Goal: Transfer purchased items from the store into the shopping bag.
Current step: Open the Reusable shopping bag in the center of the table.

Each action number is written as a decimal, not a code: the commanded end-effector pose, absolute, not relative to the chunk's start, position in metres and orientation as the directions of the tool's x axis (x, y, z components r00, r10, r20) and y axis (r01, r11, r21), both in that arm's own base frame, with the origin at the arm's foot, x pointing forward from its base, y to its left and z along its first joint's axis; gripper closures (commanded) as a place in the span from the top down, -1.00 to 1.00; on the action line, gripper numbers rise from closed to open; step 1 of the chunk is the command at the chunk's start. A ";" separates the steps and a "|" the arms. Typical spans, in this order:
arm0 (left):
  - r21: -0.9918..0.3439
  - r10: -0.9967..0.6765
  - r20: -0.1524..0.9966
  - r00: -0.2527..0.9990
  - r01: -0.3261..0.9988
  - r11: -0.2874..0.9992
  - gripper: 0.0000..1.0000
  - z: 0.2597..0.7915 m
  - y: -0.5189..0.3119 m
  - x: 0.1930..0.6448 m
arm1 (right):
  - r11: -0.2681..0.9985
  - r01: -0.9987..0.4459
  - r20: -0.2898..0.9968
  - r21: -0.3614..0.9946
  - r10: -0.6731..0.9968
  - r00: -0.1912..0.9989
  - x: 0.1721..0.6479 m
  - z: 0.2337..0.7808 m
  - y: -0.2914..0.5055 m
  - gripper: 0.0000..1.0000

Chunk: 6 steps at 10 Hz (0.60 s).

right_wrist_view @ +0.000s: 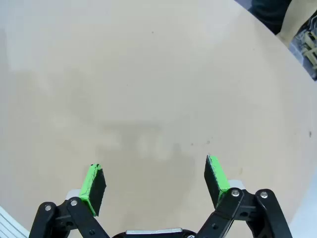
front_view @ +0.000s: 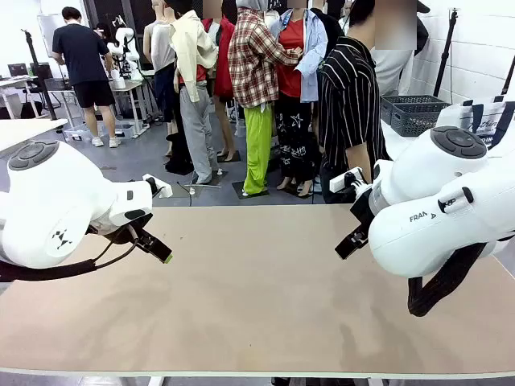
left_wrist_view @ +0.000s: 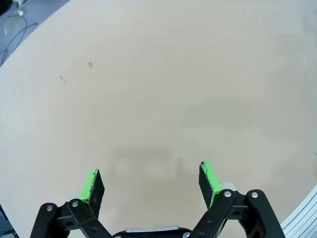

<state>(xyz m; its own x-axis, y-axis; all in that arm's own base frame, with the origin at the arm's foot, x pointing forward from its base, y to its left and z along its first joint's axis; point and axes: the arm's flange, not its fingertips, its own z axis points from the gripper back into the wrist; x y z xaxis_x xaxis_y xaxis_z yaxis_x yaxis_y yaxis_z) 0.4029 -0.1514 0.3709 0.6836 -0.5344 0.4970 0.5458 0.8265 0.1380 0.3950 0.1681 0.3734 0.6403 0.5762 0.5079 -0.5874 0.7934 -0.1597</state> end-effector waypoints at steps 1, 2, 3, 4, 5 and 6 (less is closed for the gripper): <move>0.138 -0.534 0.497 0.683 0.546 0.827 1.00 0.371 -0.151 0.403 | 0.793 -0.587 0.508 -0.160 0.576 0.640 0.395 0.373 0.168 1.00; 0.138 -0.534 0.497 0.683 0.546 0.827 1.00 0.371 -0.151 0.403 | 0.793 -0.587 0.508 -0.160 0.576 0.640 0.395 0.373 0.168 1.00; 0.138 -0.534 0.497 0.683 0.546 0.827 1.00 0.371 -0.151 0.403 | 0.793 -0.587 0.508 -0.160 0.576 0.640 0.395 0.373 0.168 1.00; 0.138 -0.534 0.497 0.683 0.546 0.827 1.00 0.371 -0.151 0.403 | 0.793 -0.587 0.508 -0.160 0.576 0.640 0.395 0.373 0.168 1.00; 0.138 -0.534 0.497 0.683 0.546 0.827 1.00 0.371 -0.151 0.403 | 0.793 -0.587 0.508 -0.160 0.576 0.640 0.395 0.373 0.168 1.00; 0.138 -0.534 0.497 0.683 0.546 0.827 1.00 0.371 -0.151 0.403 | 0.793 -0.587 0.508 -0.160 0.576 0.640 0.395 0.373 0.168 1.00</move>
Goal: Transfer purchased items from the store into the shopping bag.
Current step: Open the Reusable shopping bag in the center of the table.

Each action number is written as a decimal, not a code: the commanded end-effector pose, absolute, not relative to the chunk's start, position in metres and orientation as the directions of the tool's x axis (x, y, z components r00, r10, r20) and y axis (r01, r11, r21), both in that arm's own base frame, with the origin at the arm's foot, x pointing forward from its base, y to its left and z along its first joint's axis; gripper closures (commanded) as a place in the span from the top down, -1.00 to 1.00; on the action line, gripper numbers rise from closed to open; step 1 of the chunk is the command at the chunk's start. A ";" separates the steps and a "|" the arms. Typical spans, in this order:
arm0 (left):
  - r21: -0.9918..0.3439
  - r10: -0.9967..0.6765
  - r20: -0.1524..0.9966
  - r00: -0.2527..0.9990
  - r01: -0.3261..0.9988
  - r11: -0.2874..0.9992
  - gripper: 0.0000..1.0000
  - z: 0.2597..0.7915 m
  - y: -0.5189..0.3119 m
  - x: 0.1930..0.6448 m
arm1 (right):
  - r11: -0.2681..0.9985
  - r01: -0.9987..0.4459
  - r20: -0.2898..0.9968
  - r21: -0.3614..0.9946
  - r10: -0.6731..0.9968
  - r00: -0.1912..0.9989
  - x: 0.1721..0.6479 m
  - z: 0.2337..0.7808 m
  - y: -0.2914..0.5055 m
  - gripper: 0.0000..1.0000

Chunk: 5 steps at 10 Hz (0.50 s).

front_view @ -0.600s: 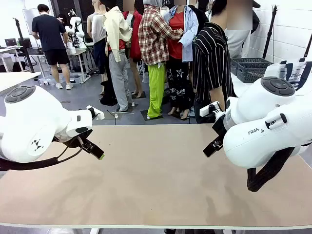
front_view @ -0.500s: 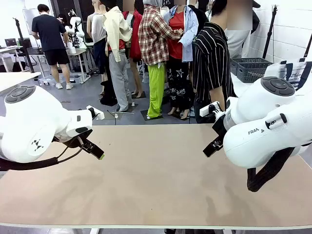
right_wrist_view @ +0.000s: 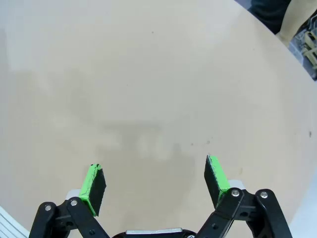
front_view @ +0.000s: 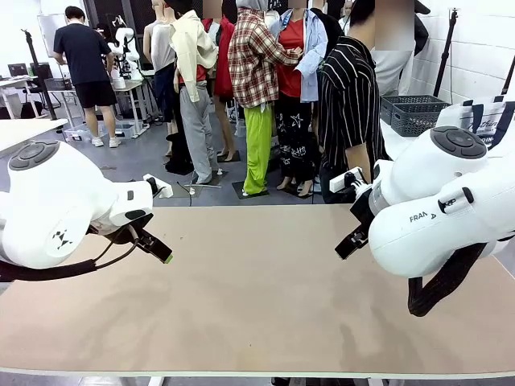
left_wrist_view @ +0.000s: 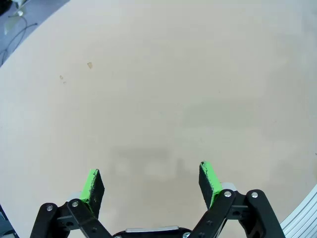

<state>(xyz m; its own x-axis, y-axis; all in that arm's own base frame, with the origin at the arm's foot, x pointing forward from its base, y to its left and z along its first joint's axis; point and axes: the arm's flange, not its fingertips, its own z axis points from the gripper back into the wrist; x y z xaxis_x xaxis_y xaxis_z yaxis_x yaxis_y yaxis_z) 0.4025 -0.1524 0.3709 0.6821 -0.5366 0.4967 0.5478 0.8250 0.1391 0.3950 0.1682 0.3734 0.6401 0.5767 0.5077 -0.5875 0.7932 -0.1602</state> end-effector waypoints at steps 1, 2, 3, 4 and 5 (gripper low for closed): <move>0.138 -0.534 0.497 0.683 0.546 0.827 1.00 0.371 -0.151 0.403 | 0.793 -0.587 0.508 -0.160 0.576 0.640 0.395 0.373 0.168 1.00; 0.138 -0.534 0.497 0.683 0.546 0.827 1.00 0.371 -0.151 0.403 | 0.793 -0.587 0.508 -0.160 0.576 0.640 0.395 0.373 0.168 1.00; 0.138 -0.534 0.497 0.683 0.546 0.827 1.00 0.371 -0.151 0.403 | 0.793 -0.587 0.508 -0.160 0.576 0.640 0.395 0.373 0.168 1.00; 0.138 -0.534 0.497 0.683 0.546 0.827 1.00 0.371 -0.151 0.403 | 0.793 -0.587 0.508 -0.160 0.576 0.640 0.395 0.373 0.168 1.00; 0.140 -0.537 0.497 0.682 0.548 0.825 1.00 0.371 -0.153 0.402 | 0.793 -0.588 0.508 -0.160 0.577 0.640 0.395 0.373 0.168 1.00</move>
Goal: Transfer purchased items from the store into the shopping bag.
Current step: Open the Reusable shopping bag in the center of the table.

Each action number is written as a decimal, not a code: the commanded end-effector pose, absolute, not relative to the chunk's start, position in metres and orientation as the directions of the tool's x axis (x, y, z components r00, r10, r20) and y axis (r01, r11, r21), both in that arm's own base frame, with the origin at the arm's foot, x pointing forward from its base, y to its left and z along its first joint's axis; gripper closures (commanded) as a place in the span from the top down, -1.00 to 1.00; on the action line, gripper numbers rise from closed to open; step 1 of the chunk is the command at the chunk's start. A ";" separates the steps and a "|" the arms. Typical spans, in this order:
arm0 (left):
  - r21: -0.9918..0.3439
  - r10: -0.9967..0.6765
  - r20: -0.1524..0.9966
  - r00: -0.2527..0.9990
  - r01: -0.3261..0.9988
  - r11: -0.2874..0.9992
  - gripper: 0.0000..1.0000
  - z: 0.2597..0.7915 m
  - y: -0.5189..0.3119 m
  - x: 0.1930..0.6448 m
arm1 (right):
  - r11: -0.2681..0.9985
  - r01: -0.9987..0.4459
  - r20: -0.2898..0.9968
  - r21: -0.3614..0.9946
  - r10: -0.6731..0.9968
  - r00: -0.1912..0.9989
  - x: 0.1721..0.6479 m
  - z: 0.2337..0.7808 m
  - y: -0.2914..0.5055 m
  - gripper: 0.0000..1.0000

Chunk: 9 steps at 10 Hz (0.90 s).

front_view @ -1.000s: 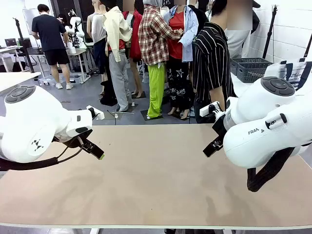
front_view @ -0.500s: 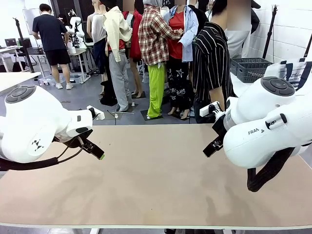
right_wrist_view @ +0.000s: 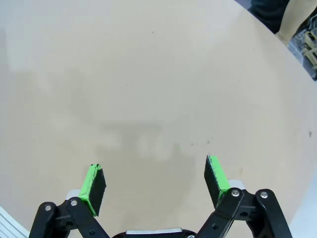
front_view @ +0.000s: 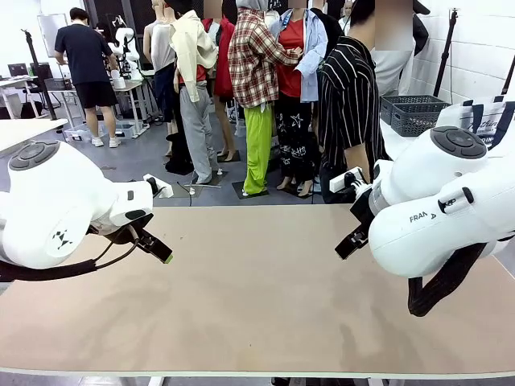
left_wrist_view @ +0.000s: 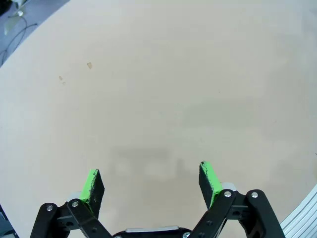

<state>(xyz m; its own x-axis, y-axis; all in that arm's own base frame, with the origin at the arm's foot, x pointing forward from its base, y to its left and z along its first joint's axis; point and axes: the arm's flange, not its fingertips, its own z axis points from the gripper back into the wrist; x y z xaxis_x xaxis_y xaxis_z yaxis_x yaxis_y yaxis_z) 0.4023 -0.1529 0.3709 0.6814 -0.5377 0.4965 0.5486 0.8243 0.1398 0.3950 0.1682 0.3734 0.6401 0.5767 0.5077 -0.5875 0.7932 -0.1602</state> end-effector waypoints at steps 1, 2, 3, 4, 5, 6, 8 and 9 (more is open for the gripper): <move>0.180 -0.494 0.617 0.612 0.502 0.846 1.00 0.411 -0.144 0.416 | 0.820 -0.536 0.576 -0.201 0.542 0.612 0.400 0.403 0.162 1.00; 0.219 -0.436 0.713 0.549 0.417 0.882 1.00 0.463 -0.121 0.423 | 0.864 -0.444 0.666 -0.237 0.478 0.573 0.402 0.444 0.142 1.00; 0.232 -0.380 0.770 0.513 0.330 0.915 1.00 0.504 -0.090 0.424 | 0.899 -0.358 0.726 -0.251 0.420 0.545 0.403 0.474 0.118 1.00; 0.278 -0.362 0.792 0.491 0.237 0.931 1.00 0.538 -0.058 0.425 | 0.939 -0.255 0.769 -0.232 0.337 0.543 0.412 0.501 0.084 1.00; 0.317 -0.368 0.760 0.535 0.189 0.929 1.00 0.562 -0.018 0.421 | 0.966 -0.141 0.792 -0.218 0.260 0.553 0.416 0.518 0.044 1.00; 0.385 -0.345 0.709 0.615 0.074 0.920 1.00 0.576 0.029 0.408 | 0.983 -0.067 0.802 -0.170 0.178 0.571 0.416 0.521 0.002 1.00; 0.327 -0.212 0.670 0.711 -0.026 0.945 1.00 0.571 0.104 0.375 | 0.982 0.163 0.769 -0.095 -0.032 0.638 0.403 0.500 -0.093 1.00; 0.273 -0.123 0.675 0.728 -0.091 0.958 1.00 0.554 0.123 0.368 | 0.973 0.231 0.752 -0.027 -0.132 0.645 0.393 0.482 -0.125 1.00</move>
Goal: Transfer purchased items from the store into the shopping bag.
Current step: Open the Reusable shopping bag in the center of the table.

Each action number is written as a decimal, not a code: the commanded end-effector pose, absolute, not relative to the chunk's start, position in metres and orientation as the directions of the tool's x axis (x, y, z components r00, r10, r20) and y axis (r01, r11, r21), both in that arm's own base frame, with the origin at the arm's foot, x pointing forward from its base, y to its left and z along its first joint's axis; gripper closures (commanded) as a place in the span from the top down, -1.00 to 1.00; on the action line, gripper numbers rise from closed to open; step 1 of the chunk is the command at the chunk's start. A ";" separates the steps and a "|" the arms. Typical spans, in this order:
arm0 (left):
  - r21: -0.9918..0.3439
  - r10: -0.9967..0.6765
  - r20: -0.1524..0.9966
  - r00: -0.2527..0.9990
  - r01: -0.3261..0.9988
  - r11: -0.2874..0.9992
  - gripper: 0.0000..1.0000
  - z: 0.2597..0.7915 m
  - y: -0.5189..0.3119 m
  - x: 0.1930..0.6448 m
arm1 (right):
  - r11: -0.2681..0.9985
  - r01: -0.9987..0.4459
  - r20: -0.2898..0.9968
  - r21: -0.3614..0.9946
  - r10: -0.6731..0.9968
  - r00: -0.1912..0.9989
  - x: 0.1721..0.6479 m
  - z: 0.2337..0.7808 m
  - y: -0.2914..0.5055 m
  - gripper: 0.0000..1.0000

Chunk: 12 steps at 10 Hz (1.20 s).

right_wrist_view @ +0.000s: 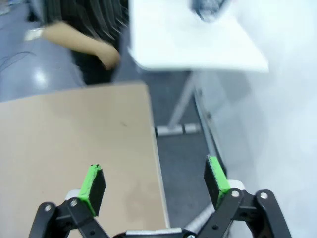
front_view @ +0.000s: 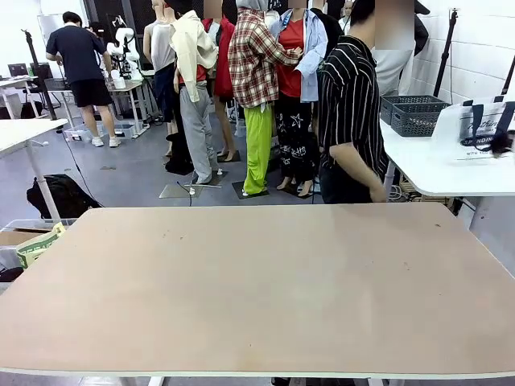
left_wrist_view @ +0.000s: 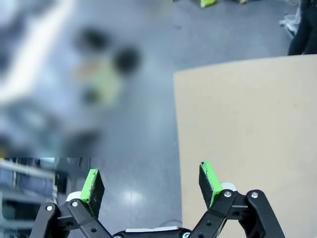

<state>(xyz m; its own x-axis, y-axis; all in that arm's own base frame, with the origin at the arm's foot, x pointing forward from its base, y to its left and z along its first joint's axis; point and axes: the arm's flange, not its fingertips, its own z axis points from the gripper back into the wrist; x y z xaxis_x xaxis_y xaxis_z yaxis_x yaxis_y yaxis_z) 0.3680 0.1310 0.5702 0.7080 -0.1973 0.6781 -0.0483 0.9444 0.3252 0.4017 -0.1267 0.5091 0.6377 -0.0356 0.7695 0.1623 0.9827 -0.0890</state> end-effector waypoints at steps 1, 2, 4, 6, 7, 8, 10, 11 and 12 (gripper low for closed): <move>0.202 -0.069 0.682 0.728 -0.097 0.975 1.00 0.537 0.136 0.363 | 0.960 0.280 0.718 0.002 -0.196 0.667 0.386 0.456 -0.141 1.00; 0.171 -0.065 0.677 0.733 -0.070 0.983 1.00 0.528 0.136 0.365 | 0.955 0.297 0.707 0.018 -0.222 0.671 0.385 0.437 -0.152 1.00; 0.239 -0.095 0.650 0.754 -0.084 0.967 1.00 0.531 0.151 0.357 | 0.960 0.279 0.705 -0.029 -0.179 0.686 0.401 0.465 -0.174 1.00; 0.239 -0.095 0.650 0.754 -0.084 0.967 1.00 0.531 0.151 0.357 | 0.960 0.279 0.705 -0.029 -0.179 0.686 0.401 0.465 -0.174 1.00; 0.239 -0.095 0.650 0.754 -0.084 0.967 1.00 0.531 0.151 0.357 | 0.960 0.279 0.705 -0.029 -0.179 0.686 0.401 0.465 -0.174 1.00; 0.239 -0.095 0.650 0.754 -0.084 0.967 1.00 0.531 0.151 0.357 | 0.960 0.279 0.705 -0.029 -0.179 0.686 0.401 0.465 -0.174 1.00; 0.239 -0.095 0.650 0.754 -0.084 0.967 1.00 0.531 0.151 0.357 | 0.960 0.279 0.705 -0.029 -0.179 0.686 0.401 0.465 -0.174 1.00; 0.239 -0.095 0.650 0.754 -0.084 0.967 1.00 0.531 0.151 0.357 | 0.960 0.279 0.705 -0.029 -0.179 0.686 0.401 0.465 -0.174 1.00; 0.239 -0.095 0.650 0.754 -0.084 0.967 1.00 0.531 0.151 0.357 | 0.960 0.279 0.705 -0.029 -0.179 0.686 0.401 0.465 -0.174 1.00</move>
